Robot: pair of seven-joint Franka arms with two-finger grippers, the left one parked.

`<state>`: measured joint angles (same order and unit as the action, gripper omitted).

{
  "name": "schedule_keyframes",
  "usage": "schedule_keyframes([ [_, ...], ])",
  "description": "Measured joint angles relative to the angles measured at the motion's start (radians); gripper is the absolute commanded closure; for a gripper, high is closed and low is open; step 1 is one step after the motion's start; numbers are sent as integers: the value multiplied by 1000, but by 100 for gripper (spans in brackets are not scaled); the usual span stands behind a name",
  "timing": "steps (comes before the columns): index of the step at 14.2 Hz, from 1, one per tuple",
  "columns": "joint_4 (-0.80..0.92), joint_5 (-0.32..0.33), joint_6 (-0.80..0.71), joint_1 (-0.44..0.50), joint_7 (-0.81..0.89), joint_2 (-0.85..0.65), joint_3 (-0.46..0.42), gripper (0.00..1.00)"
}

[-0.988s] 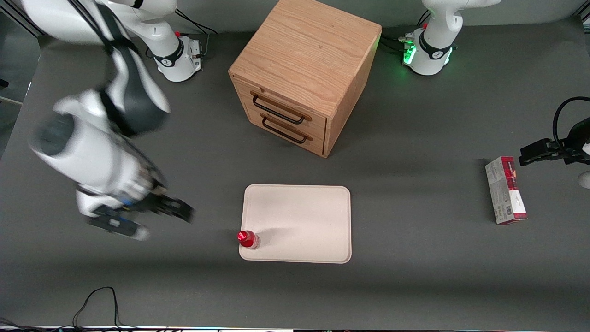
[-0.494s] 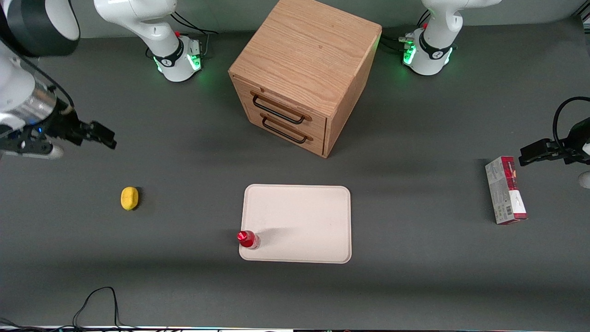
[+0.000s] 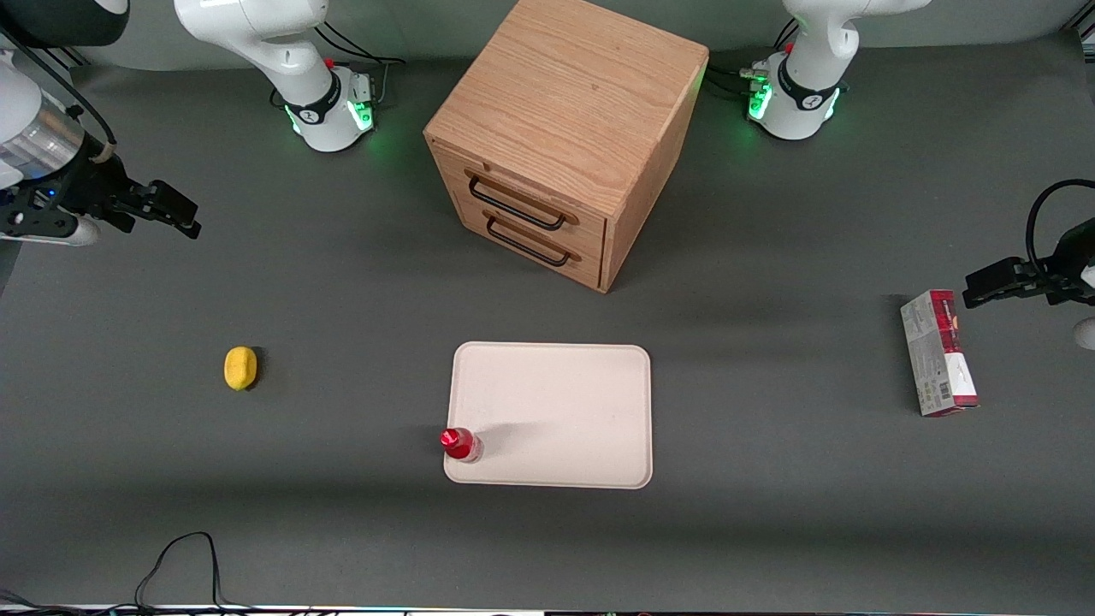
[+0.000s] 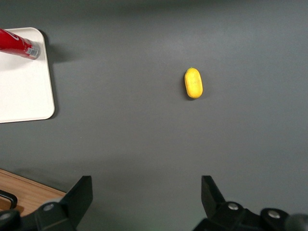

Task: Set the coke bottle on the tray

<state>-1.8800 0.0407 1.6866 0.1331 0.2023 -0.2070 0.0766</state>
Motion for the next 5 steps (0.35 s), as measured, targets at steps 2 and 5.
schedule_keyframes([
  [2,26,0,-23,-1,0,0,0,0],
  [5,58,-1,-50,-2,0,0,0,0],
])
